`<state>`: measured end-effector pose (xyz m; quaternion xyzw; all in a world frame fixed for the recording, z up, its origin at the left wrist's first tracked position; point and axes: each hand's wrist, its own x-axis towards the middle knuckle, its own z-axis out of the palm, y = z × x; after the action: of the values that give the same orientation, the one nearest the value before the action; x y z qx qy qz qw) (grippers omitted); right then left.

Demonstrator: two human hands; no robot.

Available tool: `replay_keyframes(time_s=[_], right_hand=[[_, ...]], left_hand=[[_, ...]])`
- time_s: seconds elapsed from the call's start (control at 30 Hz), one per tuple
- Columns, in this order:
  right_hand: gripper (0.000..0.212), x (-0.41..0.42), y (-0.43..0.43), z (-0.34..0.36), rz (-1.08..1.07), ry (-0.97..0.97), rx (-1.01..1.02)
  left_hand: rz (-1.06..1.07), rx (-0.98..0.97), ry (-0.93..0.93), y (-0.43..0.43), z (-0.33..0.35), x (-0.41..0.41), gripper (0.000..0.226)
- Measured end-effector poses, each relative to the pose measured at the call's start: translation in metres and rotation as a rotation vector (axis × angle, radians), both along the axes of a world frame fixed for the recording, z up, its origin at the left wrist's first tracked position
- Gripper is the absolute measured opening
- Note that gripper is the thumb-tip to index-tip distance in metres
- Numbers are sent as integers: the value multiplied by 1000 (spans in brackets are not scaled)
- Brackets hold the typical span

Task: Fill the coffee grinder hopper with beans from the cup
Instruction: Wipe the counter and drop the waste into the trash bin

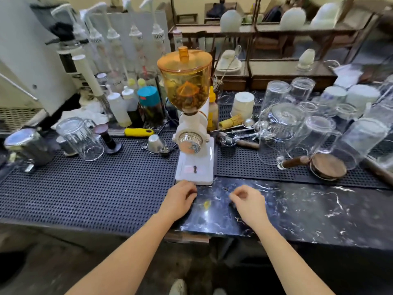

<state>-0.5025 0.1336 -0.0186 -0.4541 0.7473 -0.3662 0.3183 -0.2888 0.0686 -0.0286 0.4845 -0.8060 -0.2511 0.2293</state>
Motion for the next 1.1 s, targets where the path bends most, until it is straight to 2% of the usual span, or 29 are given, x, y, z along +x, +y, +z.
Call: replay_keyframes(time_s=[0.07,0.1,0.17,0.23,0.27,0.3,0.33,0.37,0.4,0.47,0.57,0.67,0.8,1.1], right_hand=[[14,-2,-3,4,-212,-441,-10],[12,-3,-4,6,-298,-643,8],[13,-3,-8,10,-405,-880,53],[19,-1,-16,12,-427,-887,82],[21,2,-20,14,-404,-788,83],[23,4,-24,14,-355,-603,73],[25,6,-26,13,-282,-341,58],[24,8,-27,12,-184,-76,42],[22,11,-27,8,-98,129,33],[18,15,-29,0,-3,352,38],[17,17,-35,-8,13,491,54],[14,15,-38,-13,1,503,14],[14,14,-39,-19,-4,524,4],[14,17,-38,-22,-14,525,18]], left_hand=[[230,186,212,2,3,-5,14],[362,327,401,3,5,-9,19],[551,624,859,2,8,-16,27],[659,872,1195,-2,15,-18,27],[684,950,1283,-6,19,-18,25],[689,988,1293,-12,21,-19,23],[676,958,1211,-17,22,-20,21],[646,844,1017,-24,22,-20,21],[584,667,736,-30,21,-19,20],[427,317,249,-40,17,-18,9],[281,133,-41,-52,14,-19,32],[219,82,-165,-65,11,-22,42],[176,12,-161,-72,7,-24,23],[92,-83,-161,-74,2,-20,20]])
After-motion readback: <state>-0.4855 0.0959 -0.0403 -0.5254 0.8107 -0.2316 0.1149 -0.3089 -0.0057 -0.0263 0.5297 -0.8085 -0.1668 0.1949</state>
